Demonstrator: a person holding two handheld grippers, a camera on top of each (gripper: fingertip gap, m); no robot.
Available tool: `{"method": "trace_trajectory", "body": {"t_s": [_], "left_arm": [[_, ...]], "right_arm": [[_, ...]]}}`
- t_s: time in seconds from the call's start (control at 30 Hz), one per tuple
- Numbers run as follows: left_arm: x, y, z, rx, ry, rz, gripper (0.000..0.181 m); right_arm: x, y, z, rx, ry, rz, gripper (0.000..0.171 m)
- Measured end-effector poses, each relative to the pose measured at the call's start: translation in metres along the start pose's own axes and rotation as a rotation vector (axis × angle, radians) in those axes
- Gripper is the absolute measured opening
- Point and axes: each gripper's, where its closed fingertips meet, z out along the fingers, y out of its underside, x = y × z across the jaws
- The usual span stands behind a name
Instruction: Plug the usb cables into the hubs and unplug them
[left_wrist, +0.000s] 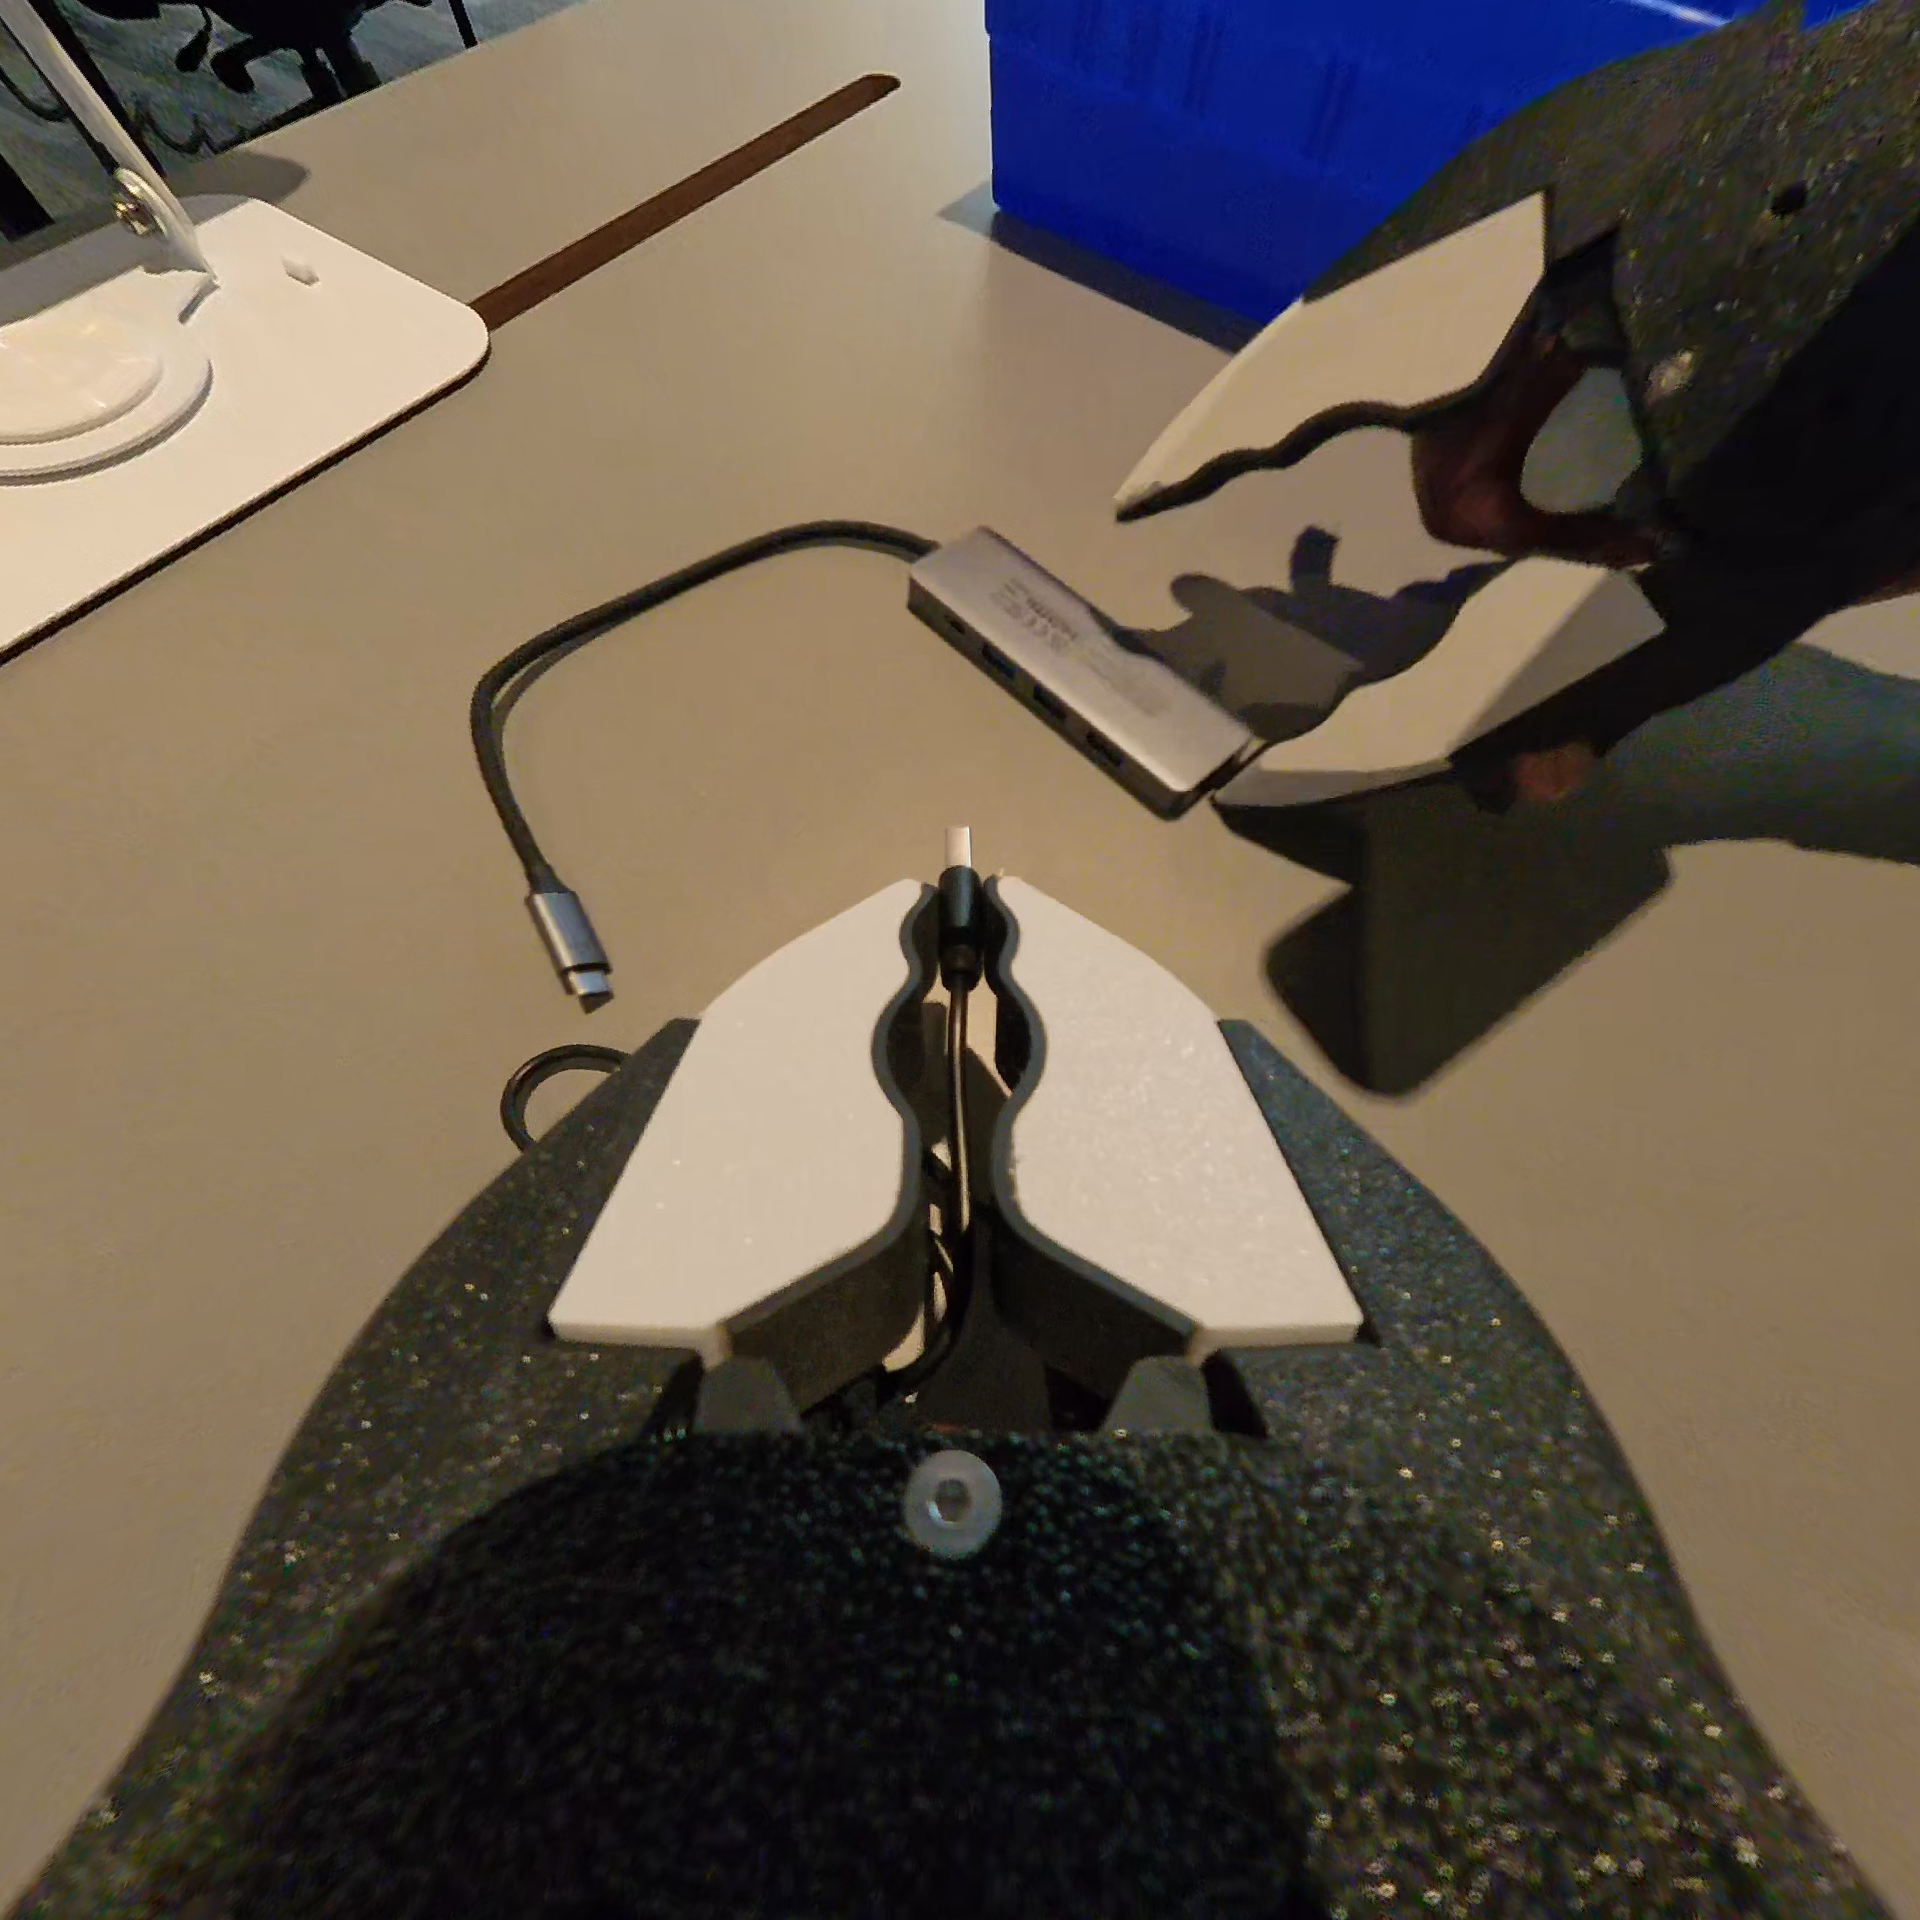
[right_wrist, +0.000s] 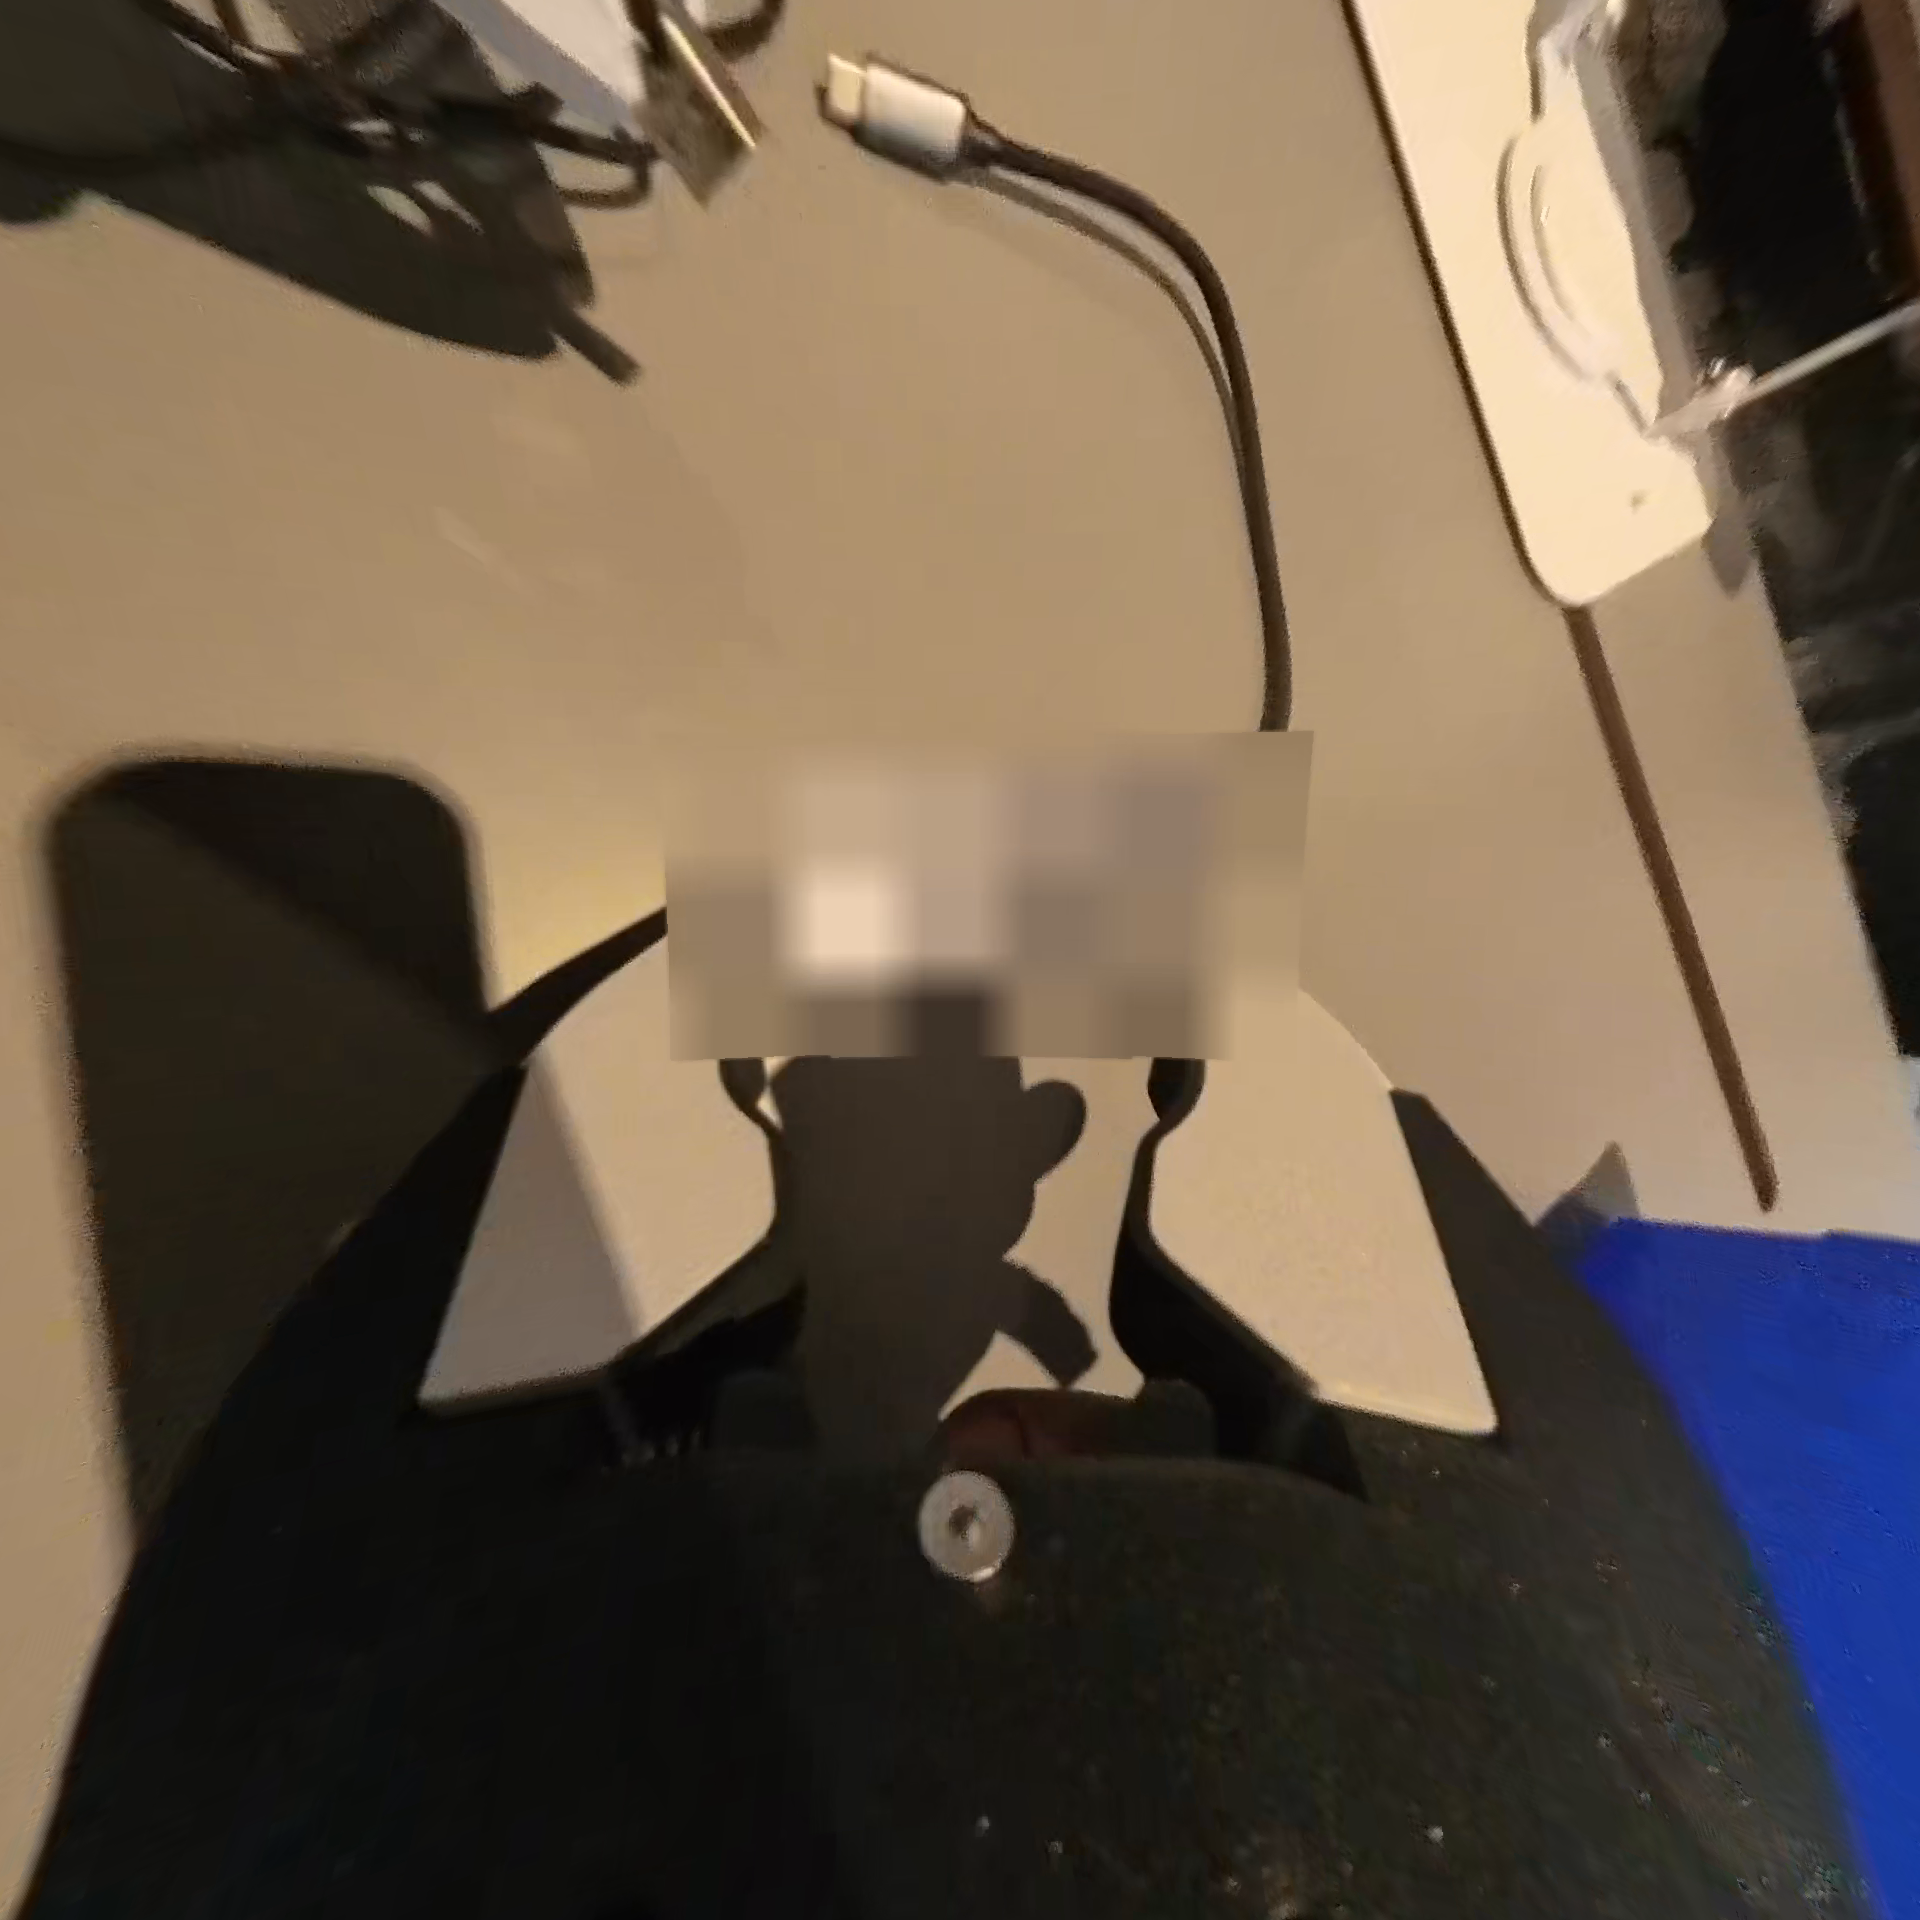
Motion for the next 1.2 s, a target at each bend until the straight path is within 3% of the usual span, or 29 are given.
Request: {"method": "trace_trajectory", "body": {"t_s": [0.03,0.13,0.27,0.6,0.87,1.2], "left_arm": [[0.0,0.0,0.0,-0.001,0.0,0.001,0.007],[-0.001,0.001,0.001,-0.004,-0.004,0.001,0.007],[-0.002,0.002,0.001,-0.006,-0.01,0.002,0.007],[0.002,0.002,0.002,-0.013,-0.005,0.017,0.007],[0.004,0.003,0.003,-0.02,-0.009,0.028,0.007],[0.006,0.004,0.005,-0.025,0.002,0.031,0.007]], "right_arm": [[-0.001,0.004,-0.001,0.002,-0.022,0.046,0.073],[-0.006,0.005,-0.004,0.05,-0.071,0.222,0.073],[-0.004,0.004,-0.003,0.083,-0.005,0.384,0.075],[-0.011,0.006,0.008,0.028,-0.037,0.49,0.074],[0.009,0.022,0.009,0.015,-0.019,0.504,0.04],[0.02,0.03,0.009,0.006,0.032,0.547,0.06]]}}
